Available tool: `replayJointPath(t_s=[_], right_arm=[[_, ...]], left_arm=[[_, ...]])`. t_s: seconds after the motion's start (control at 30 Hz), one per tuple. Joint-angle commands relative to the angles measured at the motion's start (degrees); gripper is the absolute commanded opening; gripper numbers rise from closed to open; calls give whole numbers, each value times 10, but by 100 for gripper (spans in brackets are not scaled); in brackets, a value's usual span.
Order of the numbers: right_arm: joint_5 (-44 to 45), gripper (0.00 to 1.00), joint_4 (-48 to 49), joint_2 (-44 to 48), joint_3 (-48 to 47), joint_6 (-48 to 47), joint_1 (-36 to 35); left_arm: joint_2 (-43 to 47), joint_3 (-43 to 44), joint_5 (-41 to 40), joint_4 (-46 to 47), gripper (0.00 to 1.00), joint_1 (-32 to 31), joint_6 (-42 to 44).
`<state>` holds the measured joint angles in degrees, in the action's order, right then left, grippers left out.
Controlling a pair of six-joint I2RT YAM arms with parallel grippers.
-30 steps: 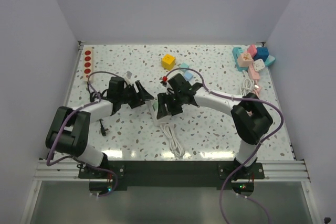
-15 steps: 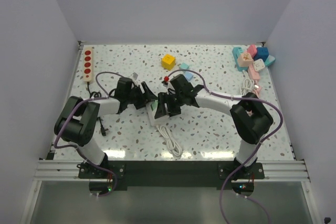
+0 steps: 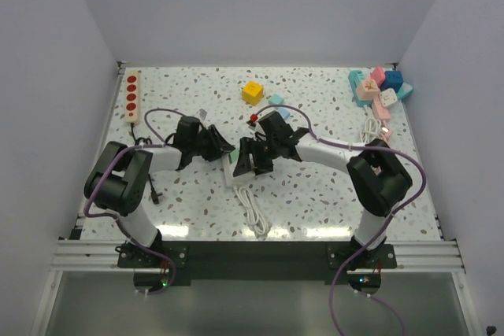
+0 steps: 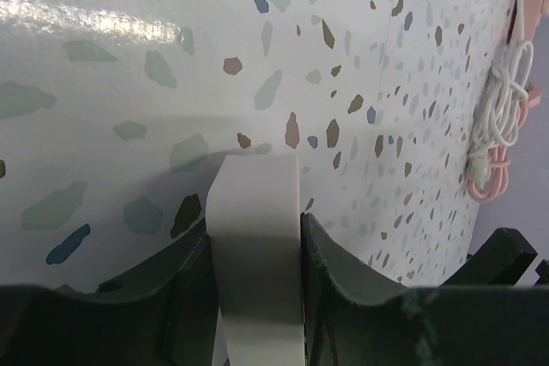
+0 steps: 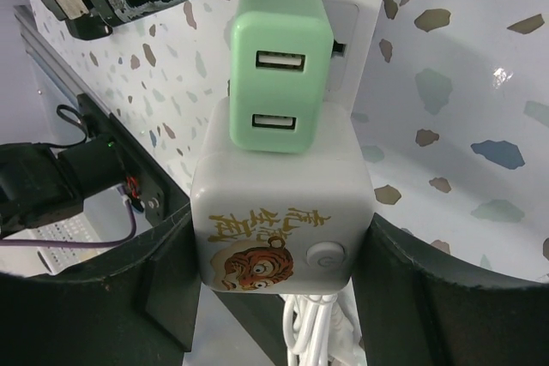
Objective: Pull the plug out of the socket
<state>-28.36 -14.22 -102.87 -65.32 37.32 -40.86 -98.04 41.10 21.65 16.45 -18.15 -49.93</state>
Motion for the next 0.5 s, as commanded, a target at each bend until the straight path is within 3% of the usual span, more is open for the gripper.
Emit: replayJointPath(t_s=[0.0, 0.3, 0.47], right_arm=[[-34, 0, 41, 64, -17, -13, 12], [-54, 0, -134, 117, -27, -141, 85], [28, 0, -210, 99, -65, -182, 86]], left_arm=[[1, 1, -5, -25, 0, -10, 52], [-21, 29, -107, -130, 0, -9, 156], [-30, 36, -119, -143, 0, -10, 171]])
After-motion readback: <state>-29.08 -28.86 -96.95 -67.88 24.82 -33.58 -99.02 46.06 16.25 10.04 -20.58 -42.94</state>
